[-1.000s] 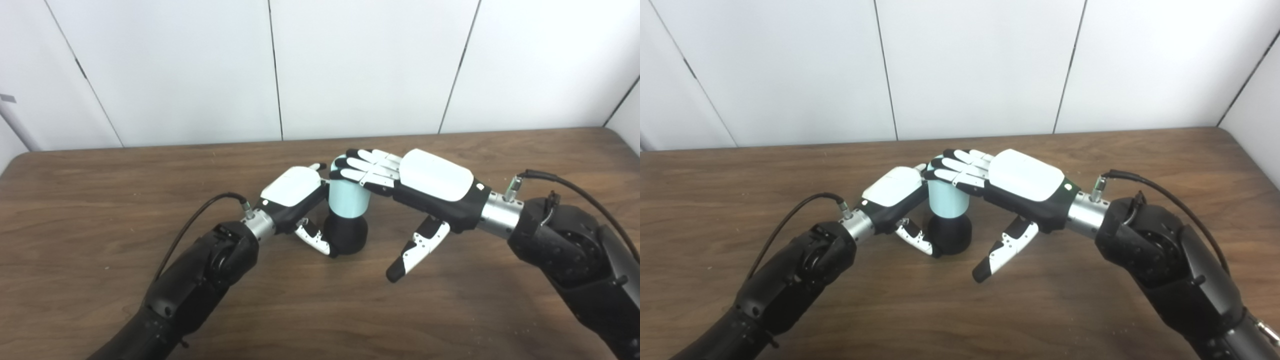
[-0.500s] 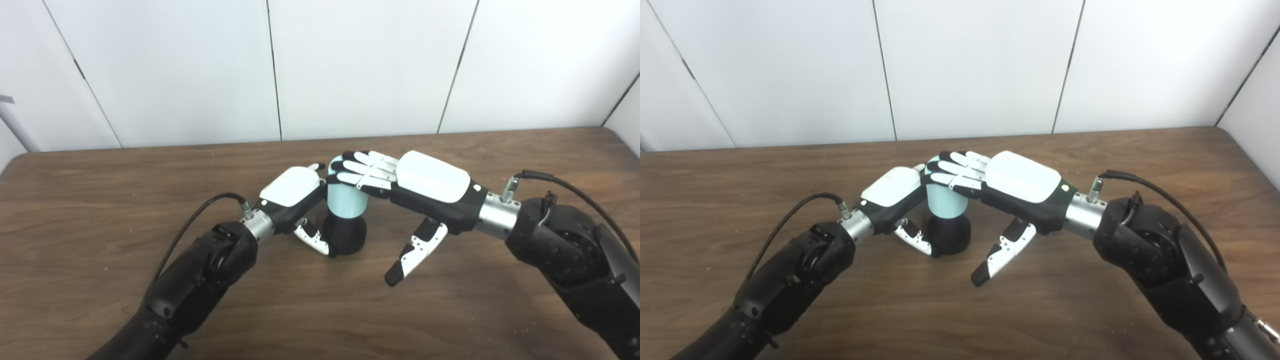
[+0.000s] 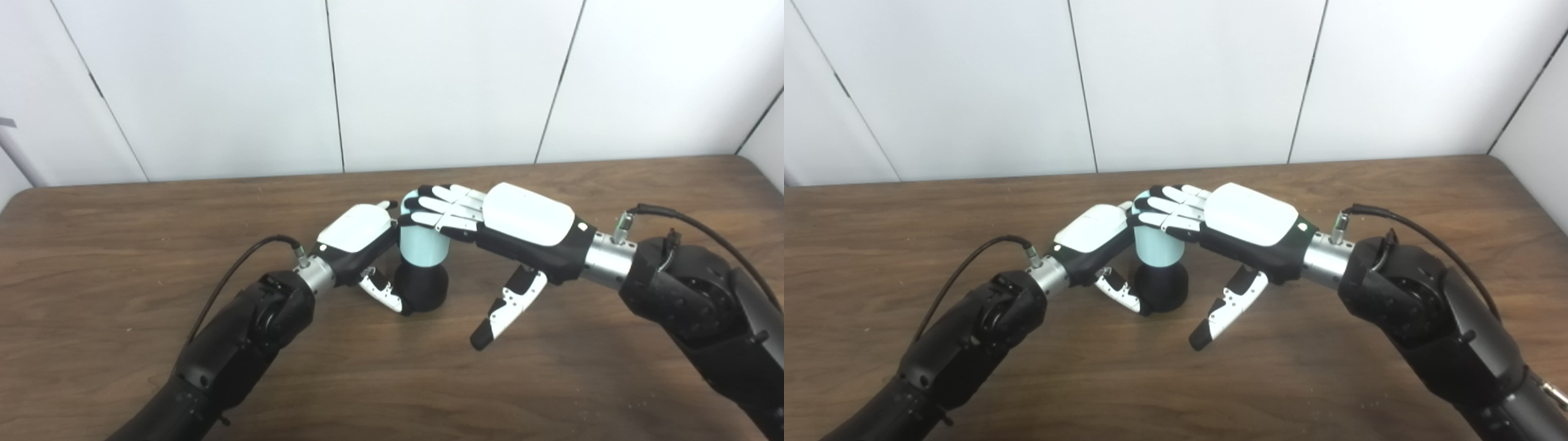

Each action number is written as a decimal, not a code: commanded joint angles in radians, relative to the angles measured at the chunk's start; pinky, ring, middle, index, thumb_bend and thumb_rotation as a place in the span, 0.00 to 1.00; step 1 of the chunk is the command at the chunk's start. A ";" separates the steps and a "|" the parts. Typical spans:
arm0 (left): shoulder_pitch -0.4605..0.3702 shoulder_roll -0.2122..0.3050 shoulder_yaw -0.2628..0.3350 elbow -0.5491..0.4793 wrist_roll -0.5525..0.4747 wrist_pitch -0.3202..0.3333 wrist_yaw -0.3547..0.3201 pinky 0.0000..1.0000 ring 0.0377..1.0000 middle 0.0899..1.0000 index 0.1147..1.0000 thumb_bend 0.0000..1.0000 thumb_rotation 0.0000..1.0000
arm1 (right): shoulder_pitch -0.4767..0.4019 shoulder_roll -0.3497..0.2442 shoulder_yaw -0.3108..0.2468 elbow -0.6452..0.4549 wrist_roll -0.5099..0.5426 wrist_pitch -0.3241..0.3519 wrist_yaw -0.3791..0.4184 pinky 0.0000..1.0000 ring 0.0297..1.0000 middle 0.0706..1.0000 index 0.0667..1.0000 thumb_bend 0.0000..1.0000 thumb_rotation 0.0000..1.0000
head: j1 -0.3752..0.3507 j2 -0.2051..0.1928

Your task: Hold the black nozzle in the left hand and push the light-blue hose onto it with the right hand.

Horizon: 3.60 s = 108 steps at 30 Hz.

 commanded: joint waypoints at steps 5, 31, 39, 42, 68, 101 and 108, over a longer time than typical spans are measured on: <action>0.023 0.035 -0.015 0.040 0.050 0.027 -0.060 1.00 0.64 0.44 0.41 0.53 0.00 | 0.033 -0.028 0.051 -0.015 -0.071 0.139 0.149 0.97 1.00 1.00 0.98 0.80 0.86 | -0.001 0.000; 0.024 0.035 -0.013 0.045 0.059 0.023 -0.058 1.00 0.64 0.44 0.41 0.53 0.00 | 0.004 0.206 -0.204 0.020 -0.201 -0.280 -0.446 0.61 0.79 0.85 0.79 0.64 0.43 | -0.001 -0.004; 0.023 0.031 -0.012 0.045 0.058 0.021 -0.052 1.00 0.65 0.45 0.41 0.53 0.00 | 0.014 0.123 -0.096 0.059 -0.201 -0.362 -0.584 0.68 0.82 0.78 0.70 0.54 0.37 | 0.004 -0.005; 0.025 0.032 -0.010 0.049 0.054 0.018 -0.052 1.00 0.65 0.45 0.41 0.52 0.00 | 0.011 0.064 -0.029 0.076 -0.239 -0.362 -0.654 0.69 0.81 0.76 0.68 0.54 0.36 | 0.006 -0.003; 0.022 0.039 -0.009 0.040 0.057 0.029 -0.067 1.00 0.65 0.45 0.41 0.53 0.00 | 0.081 0.074 -0.127 0.086 -0.254 -0.299 -0.301 0.89 0.95 0.87 0.77 0.62 0.55 | 0.003 0.006; 0.022 0.037 -0.005 0.034 0.047 0.034 -0.081 1.00 0.64 0.45 0.41 0.52 0.00 | 0.026 -0.060 0.067 0.155 -0.164 -0.362 -0.440 0.89 0.92 0.84 0.76 0.59 0.71 | 0.003 0.016; 0.020 0.033 -0.005 0.042 0.047 0.027 -0.077 1.00 0.64 0.45 0.41 0.52 0.00 | 0.057 0.128 -0.142 0.061 -0.214 -0.215 -0.486 0.79 0.91 0.92 0.89 0.63 0.37 | 0.000 0.010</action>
